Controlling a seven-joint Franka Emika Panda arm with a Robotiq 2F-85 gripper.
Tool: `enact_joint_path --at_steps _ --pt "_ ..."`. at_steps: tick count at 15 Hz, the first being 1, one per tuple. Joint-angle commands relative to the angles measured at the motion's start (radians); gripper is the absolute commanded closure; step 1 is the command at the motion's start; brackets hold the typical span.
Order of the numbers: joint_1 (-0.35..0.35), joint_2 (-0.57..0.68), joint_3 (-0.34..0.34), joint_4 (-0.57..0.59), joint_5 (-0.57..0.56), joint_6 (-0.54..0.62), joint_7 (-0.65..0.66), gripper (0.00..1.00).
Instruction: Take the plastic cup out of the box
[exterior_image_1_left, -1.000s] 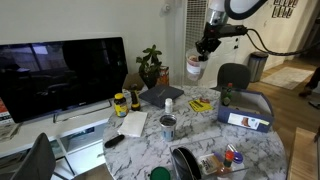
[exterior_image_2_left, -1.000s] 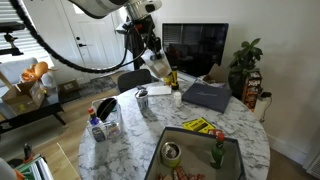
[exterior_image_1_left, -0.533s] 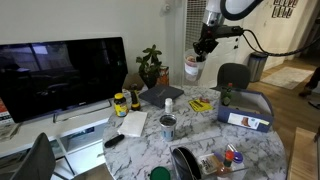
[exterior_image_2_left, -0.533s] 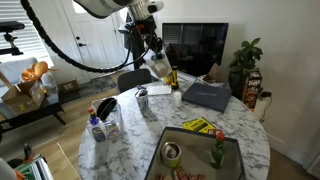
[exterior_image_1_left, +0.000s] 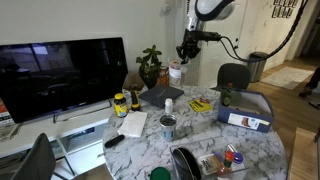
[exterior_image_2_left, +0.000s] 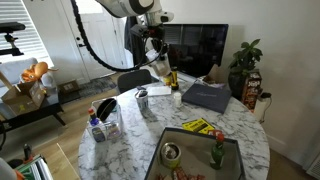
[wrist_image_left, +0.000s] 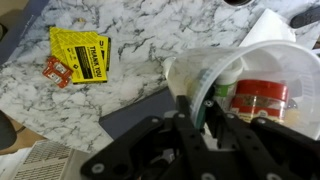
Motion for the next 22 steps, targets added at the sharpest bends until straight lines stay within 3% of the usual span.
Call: enact_joint_path --at_steps 1,6,7,8,13,14,17,22 --pt "0.070 0.193 -0.045 0.256 -0.024 -0.182 0.031 0.94" --pt "0.167 0.420 -0.060 0.536 -0.072 -0.291 -0.006 0.94" --pt "0.164 0.454 -0.050 0.587 -0.051 -0.318 -0.064 0.94" --pt "0.165 0.360 -0.065 0.442 -0.038 -0.248 -0.015 0.77" --pt "0.178 0.449 -0.068 0.560 -0.038 -0.283 -0.054 0.77" --pt "0.164 0.505 -0.059 0.625 0.002 -0.286 -0.037 0.94" --pt "0.131 0.604 -0.052 0.706 0.132 -0.203 0.011 0.94" --pt "0.123 0.796 -0.099 0.879 0.206 -0.159 0.190 0.94"
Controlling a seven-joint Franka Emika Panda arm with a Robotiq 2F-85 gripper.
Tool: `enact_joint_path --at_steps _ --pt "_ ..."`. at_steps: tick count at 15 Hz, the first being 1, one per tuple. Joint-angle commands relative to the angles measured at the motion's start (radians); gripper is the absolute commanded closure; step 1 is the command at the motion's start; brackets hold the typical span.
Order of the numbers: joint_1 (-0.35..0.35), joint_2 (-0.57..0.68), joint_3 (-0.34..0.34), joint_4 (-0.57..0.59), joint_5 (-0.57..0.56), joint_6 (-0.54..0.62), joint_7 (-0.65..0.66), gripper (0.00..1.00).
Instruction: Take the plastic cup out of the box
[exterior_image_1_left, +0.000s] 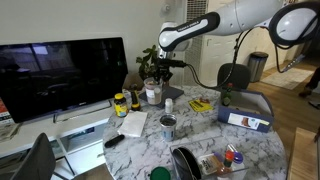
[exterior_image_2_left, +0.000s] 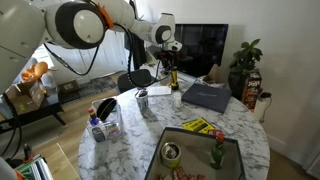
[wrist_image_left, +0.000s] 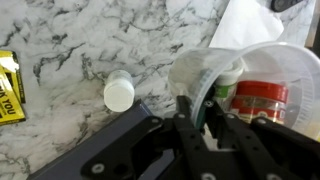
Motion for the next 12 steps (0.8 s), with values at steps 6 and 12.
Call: enact_joint_path --at_steps 6,12 --pt "-0.010 0.315 -0.038 0.374 0.034 -0.037 0.265 0.94" --pt "-0.013 0.412 -0.035 0.482 0.017 -0.073 0.357 0.94"
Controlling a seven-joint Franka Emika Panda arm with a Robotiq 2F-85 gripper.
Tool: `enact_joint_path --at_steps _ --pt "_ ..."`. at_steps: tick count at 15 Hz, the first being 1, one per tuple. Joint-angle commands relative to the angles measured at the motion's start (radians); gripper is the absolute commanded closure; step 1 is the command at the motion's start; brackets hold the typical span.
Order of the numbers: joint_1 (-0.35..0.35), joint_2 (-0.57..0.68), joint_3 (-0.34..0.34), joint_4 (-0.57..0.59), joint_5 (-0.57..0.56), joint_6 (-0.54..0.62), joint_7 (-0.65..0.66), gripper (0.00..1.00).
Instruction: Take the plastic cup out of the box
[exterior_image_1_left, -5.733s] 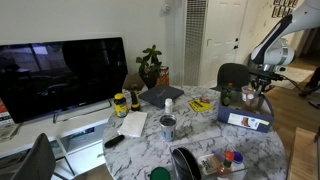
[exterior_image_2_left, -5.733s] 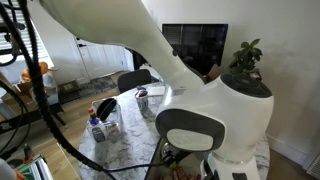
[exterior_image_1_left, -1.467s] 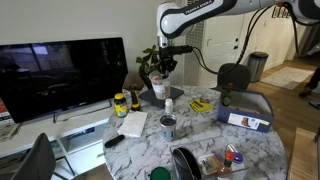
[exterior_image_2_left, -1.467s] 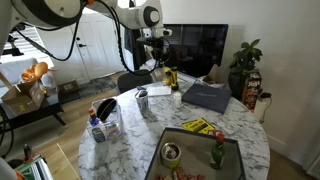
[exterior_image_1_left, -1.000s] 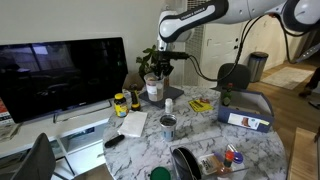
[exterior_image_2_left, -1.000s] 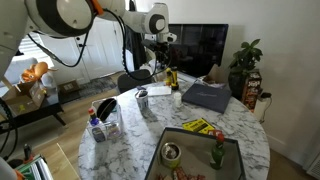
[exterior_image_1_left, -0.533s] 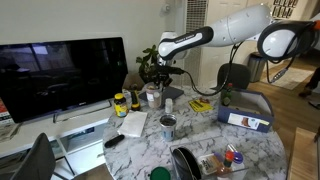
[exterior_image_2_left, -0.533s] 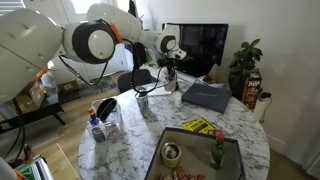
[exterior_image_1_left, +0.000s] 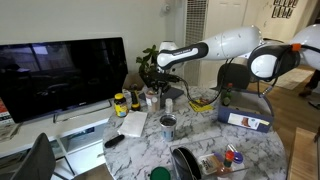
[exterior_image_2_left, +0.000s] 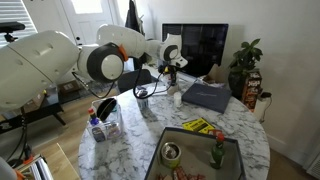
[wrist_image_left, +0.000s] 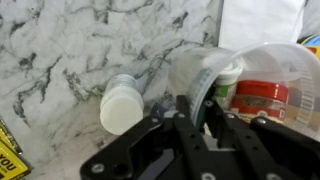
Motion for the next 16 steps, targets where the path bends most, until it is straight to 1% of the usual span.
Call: enact_joint_path --at_steps 1,3,4,5,7,8,9,10,11,12,15,16 --pt "-0.005 0.083 0.000 0.125 0.001 -0.063 0.059 0.94" --pt "-0.006 0.106 0.000 0.151 -0.003 -0.080 0.081 0.94" --pt "-0.007 0.114 0.004 0.161 -0.001 -0.092 0.089 0.64" --pt "-0.005 0.117 0.005 0.168 -0.004 -0.115 0.092 0.52" --pt "0.008 0.083 0.000 0.152 -0.006 -0.132 0.082 0.38" --pt "0.018 0.047 -0.007 0.139 -0.015 -0.125 0.079 0.29" --pt "0.025 0.018 -0.007 0.134 -0.020 -0.110 0.061 0.22" --pt "0.036 -0.019 -0.016 0.126 -0.030 -0.100 0.064 0.13" --pt "0.039 -0.051 -0.018 0.115 -0.037 -0.115 0.051 0.07" --pt "0.041 -0.078 -0.013 0.109 -0.045 -0.135 0.006 0.01" --pt "0.057 -0.157 0.000 0.088 -0.067 -0.181 -0.141 0.00" --pt "0.048 -0.100 -0.004 0.146 -0.048 -0.154 -0.064 0.00"
